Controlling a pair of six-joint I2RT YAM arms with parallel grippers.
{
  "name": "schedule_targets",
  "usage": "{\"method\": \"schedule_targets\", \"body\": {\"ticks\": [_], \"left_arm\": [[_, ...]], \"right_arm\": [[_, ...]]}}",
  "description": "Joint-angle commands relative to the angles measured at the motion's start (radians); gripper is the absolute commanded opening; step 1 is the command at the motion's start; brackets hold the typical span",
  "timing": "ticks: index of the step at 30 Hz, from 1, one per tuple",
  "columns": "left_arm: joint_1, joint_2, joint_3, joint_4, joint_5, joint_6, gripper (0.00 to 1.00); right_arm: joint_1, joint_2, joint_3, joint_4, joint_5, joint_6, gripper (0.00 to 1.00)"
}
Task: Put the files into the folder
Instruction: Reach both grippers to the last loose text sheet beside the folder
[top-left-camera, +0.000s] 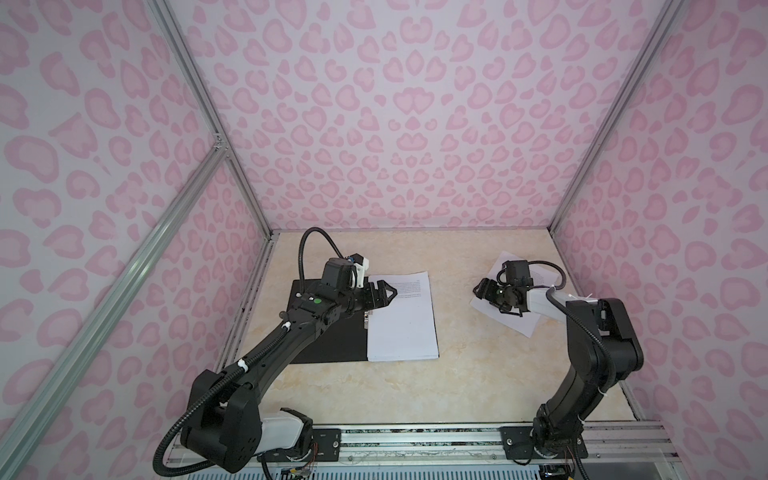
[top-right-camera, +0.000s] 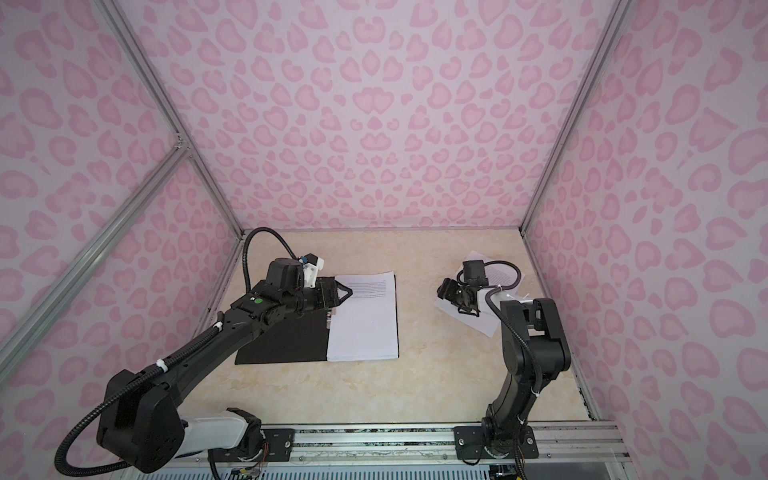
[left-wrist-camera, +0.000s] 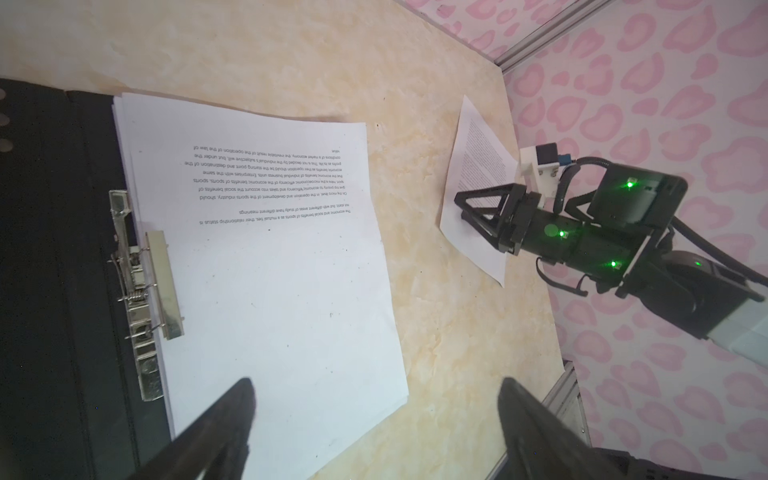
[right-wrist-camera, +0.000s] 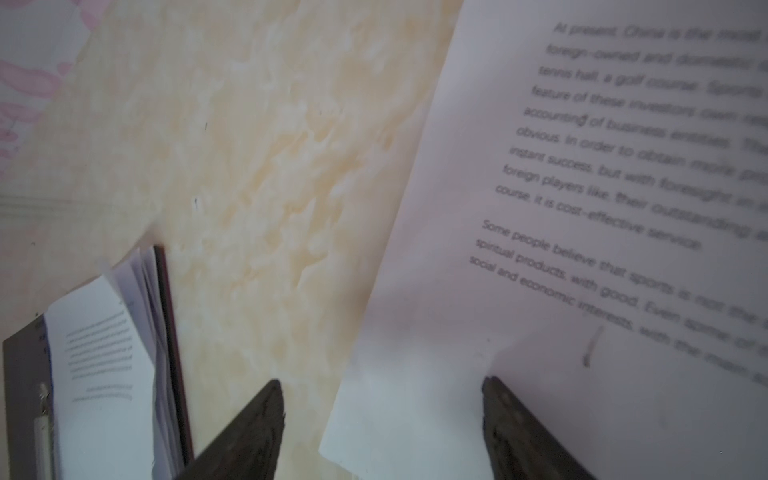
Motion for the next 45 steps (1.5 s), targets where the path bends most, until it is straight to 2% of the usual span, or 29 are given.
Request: {"method": "schedule_targets", "body": {"ticks": [1, 5, 8, 10, 12, 14, 16, 19, 23, 28, 32, 38, 45], "left_arm": [[-0.020, 0.032, 0.036, 0.003, 0.007, 0.019, 0.92], [-0.089, 0.096, 0.086, 0.002, 0.001, 0.020, 0.92], [-0.181, 0.160, 0.123, 0.028, -0.013, -0.003, 0.92], [-0.244, 0.219, 0.152, 0.049, -0.021, -0.025, 0.91], [-0.307, 0.286, 0.204, 0.051, -0.039, -0.028, 0.91], [-0.363, 0.369, 0.266, 0.058, -0.059, -0.036, 0.91], [-0.408, 0.466, 0.345, 0.056, -0.051, -0.042, 0.90], [-0.475, 0.614, 0.497, 0.028, -0.040, -0.041, 0.89], [-0.529, 0.805, 0.679, -0.007, -0.015, -0.049, 0.89], [-0.550, 0.963, 0.815, -0.046, 0.029, -0.051, 0.89], [-0.547, 1.002, 0.836, -0.092, 0.003, -0.027, 0.89], [-0.512, 0.983, 0.785, -0.215, -0.096, 0.032, 0.88], [-0.477, 0.898, 0.613, -0.193, -0.129, 0.046, 0.88]], "right_arm": [[0.037, -0.117, -0.146, -0.056, -0.070, 0.087, 0.76], [0.106, -0.355, -0.285, -0.099, -0.040, 0.135, 0.79], [0.090, -0.448, -0.238, -0.157, -0.002, 0.093, 0.81], [0.057, -0.459, -0.176, -0.185, 0.106, 0.074, 0.83], [-0.026, -0.430, -0.125, -0.151, 0.116, 0.048, 0.83], [-0.112, -0.346, -0.056, -0.121, 0.163, 0.015, 0.83], [-0.183, -0.239, 0.040, -0.140, 0.152, -0.019, 0.82], [-0.252, -0.097, 0.137, -0.113, 0.132, -0.015, 0.82], [-0.294, 0.014, 0.203, -0.073, 0.140, 0.012, 0.82], [-0.317, 0.113, 0.240, -0.035, 0.128, 0.020, 0.82], [-0.322, 0.169, 0.266, -0.036, 0.101, 0.018, 0.82], [-0.324, 0.226, 0.331, -0.058, 0.124, -0.005, 0.82], [-0.335, 0.304, 0.394, -0.104, 0.089, -0.016, 0.81]]}}
